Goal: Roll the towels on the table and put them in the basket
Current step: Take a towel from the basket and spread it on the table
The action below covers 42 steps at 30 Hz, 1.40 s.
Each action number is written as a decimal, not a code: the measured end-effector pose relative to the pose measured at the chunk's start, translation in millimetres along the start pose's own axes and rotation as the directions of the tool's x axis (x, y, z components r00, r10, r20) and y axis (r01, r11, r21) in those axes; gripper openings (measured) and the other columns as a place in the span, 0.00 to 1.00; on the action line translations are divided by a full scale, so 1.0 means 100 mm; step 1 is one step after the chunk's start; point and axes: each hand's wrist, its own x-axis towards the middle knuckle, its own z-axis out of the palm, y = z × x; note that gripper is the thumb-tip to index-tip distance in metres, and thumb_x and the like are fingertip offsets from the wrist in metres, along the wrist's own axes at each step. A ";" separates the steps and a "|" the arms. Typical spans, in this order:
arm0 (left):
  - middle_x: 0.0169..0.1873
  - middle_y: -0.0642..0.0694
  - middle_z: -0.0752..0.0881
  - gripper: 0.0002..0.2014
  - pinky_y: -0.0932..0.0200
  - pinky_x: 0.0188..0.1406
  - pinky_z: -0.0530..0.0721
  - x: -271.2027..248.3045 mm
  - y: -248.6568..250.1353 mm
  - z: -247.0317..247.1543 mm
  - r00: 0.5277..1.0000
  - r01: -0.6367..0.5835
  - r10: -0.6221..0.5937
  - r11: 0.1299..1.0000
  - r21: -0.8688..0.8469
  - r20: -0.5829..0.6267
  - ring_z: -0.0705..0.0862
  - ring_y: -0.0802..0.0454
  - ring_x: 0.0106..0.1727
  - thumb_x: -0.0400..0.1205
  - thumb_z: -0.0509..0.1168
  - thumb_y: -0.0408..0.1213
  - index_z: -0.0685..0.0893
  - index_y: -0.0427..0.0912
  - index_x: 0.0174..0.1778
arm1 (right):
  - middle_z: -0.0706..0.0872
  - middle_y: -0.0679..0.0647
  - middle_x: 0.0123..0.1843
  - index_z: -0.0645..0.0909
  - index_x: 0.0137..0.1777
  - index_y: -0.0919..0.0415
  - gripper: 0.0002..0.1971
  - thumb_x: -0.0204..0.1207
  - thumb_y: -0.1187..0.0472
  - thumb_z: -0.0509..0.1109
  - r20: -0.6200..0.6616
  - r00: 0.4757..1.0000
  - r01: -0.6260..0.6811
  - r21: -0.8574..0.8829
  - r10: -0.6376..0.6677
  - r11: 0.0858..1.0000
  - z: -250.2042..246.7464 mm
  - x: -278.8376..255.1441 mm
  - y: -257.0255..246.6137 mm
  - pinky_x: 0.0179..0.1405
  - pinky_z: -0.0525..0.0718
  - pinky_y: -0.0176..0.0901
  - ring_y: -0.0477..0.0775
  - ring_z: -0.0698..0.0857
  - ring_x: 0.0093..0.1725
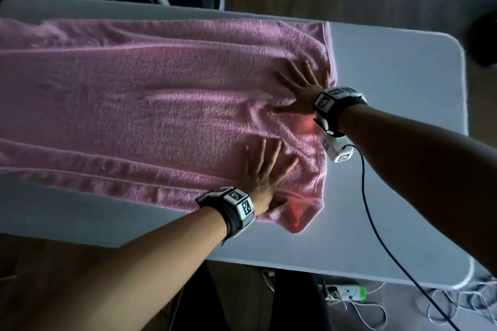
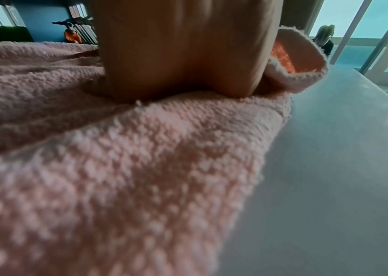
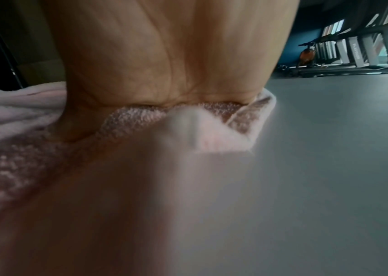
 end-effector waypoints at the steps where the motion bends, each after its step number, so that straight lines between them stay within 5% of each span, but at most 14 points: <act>1: 0.82 0.32 0.39 0.47 0.22 0.72 0.31 0.10 0.23 0.01 1.000 -0.001 0.001 1.000 0.007 0.000 0.36 0.23 0.80 0.73 0.52 0.71 0.43 0.54 0.85 | 0.16 0.34 0.72 0.21 0.66 0.19 0.52 0.51 0.12 0.53 0.000 1.000 -0.005 0.015 0.005 1.000 0.02 -0.10 0.21 0.68 0.36 0.87 0.56 0.23 0.78; 10: 0.83 0.34 0.39 0.50 0.23 0.73 0.31 0.83 1.88 0.06 0.997 -0.067 0.068 0.997 -0.027 0.026 0.35 0.26 0.81 0.74 0.54 0.73 0.43 0.51 0.85 | 0.25 0.39 0.81 0.30 0.77 0.28 0.56 0.56 0.18 0.63 -0.043 0.989 -0.137 0.054 0.139 0.989 0.20 -1.01 1.85 0.69 0.39 0.87 0.60 0.27 0.80; 16: 0.81 0.37 0.30 0.52 0.21 0.71 0.30 1.01 2.22 -0.03 0.983 -0.087 0.099 0.993 -0.083 0.153 0.27 0.29 0.78 0.74 0.58 0.70 0.34 0.51 0.83 | 0.31 0.43 0.84 0.36 0.79 0.29 0.56 0.59 0.26 0.71 -0.052 0.969 -0.230 0.157 0.240 0.960 0.17 -1.30 2.14 0.71 0.42 0.80 0.62 0.31 0.82; 19: 0.82 0.39 0.32 0.51 0.29 0.73 0.27 0.90 2.02 -0.25 0.958 -0.147 0.195 0.964 -0.223 0.211 0.29 0.36 0.80 0.77 0.67 0.57 0.36 0.52 0.84 | 0.58 0.52 0.84 0.59 0.81 0.39 0.40 0.71 0.44 0.75 -0.236 0.910 -0.265 0.303 0.342 0.915 0.14 -1.48 1.84 0.76 0.60 0.69 0.62 0.60 0.81; 21: 0.81 0.36 0.56 0.39 0.27 0.78 0.53 0.65 1.71 -0.37 0.987 -0.136 0.155 0.945 -0.298 0.040 0.55 0.36 0.81 0.76 0.68 0.43 0.57 0.48 0.82 | 0.77 0.59 0.71 0.76 0.72 0.51 0.23 0.76 0.57 0.71 -0.378 0.822 -0.238 0.450 0.425 0.861 0.21 -1.73 1.53 0.66 0.76 0.53 0.60 0.78 0.67; 22: 0.73 0.37 0.70 0.30 0.33 0.71 0.70 0.49 1.51 -0.41 0.993 -0.112 0.095 0.940 -0.322 -0.070 0.68 0.39 0.73 0.75 0.67 0.38 0.69 0.45 0.75 | 0.82 0.59 0.64 0.80 0.66 0.54 0.17 0.77 0.61 0.69 -0.429 0.796 -0.196 0.484 0.427 0.853 0.27 -1.89 1.34 0.58 0.80 0.48 0.58 0.83 0.58; 24: 0.55 0.44 0.81 0.17 0.46 0.55 0.78 0.14 1.08 -0.38 0.984 -0.038 -0.021 0.943 -0.332 -0.174 0.77 0.48 0.55 0.75 0.66 0.35 0.80 0.44 0.60 | 0.89 0.59 0.53 0.85 0.58 0.58 0.10 0.79 0.65 0.67 -0.470 0.798 -0.119 0.490 0.377 0.863 0.49 -2.24 0.95 0.46 0.83 0.42 0.53 0.86 0.43; 26: 0.44 0.48 0.81 0.10 0.46 0.49 0.78 -0.18 0.67 -0.28 0.982 0.002 -0.059 0.954 -0.301 -0.180 0.76 0.50 0.46 0.74 0.66 0.33 0.81 0.46 0.50 | 0.90 0.58 0.48 0.87 0.53 0.57 0.08 0.79 0.65 0.68 -0.435 0.840 -0.076 0.496 0.324 0.865 0.78 -2.54 0.61 0.41 0.88 0.49 0.53 0.87 0.38; 29: 0.47 0.46 0.82 0.13 0.46 0.50 0.78 -0.56 0.16 -0.10 0.983 0.034 -0.075 0.972 -0.234 -0.166 0.79 0.45 0.49 0.72 0.68 0.32 0.82 0.44 0.52 | 0.87 0.57 0.53 0.86 0.55 0.56 0.09 0.77 0.63 0.71 -0.306 0.911 -0.106 0.476 0.277 0.873 1.24 -2.82 0.30 0.51 0.87 0.50 0.54 0.86 0.47; 33: 0.49 0.44 0.82 0.17 0.46 0.49 0.80 -0.82 -0.14 -0.03 0.981 0.014 -0.049 0.983 -0.182 -0.190 0.79 0.44 0.50 0.70 0.71 0.29 0.84 0.41 0.56 | 0.81 0.51 0.58 0.84 0.60 0.50 0.15 0.74 0.56 0.75 -0.332 0.888 -0.176 0.389 0.317 0.904 1.62 -2.94 0.22 0.60 0.80 0.54 0.54 0.79 0.56; 38: 0.38 0.46 0.83 0.08 0.56 0.36 0.75 -0.86 -0.14 -0.09 0.988 0.020 -0.060 0.964 -0.265 -0.142 0.75 0.51 0.36 0.72 0.72 0.24 0.85 0.39 0.43 | 0.84 0.50 0.54 0.83 0.55 0.50 0.12 0.77 0.46 0.70 -0.281 0.880 -0.299 0.301 0.384 0.906 1.53 -2.91 0.23 0.61 0.69 0.54 0.56 0.83 0.53; 42: 0.35 0.49 0.83 0.05 0.55 0.32 0.82 -1.19 0.01 -0.08 0.999 -0.012 -0.004 0.945 -0.328 -0.047 0.81 0.50 0.34 0.76 0.71 0.27 0.88 0.41 0.41 | 0.86 0.56 0.53 0.85 0.55 0.58 0.09 0.76 0.65 0.70 -0.279 0.895 -0.234 0.370 0.348 0.899 1.70 -3.23 0.21 0.48 0.80 0.49 0.60 0.85 0.50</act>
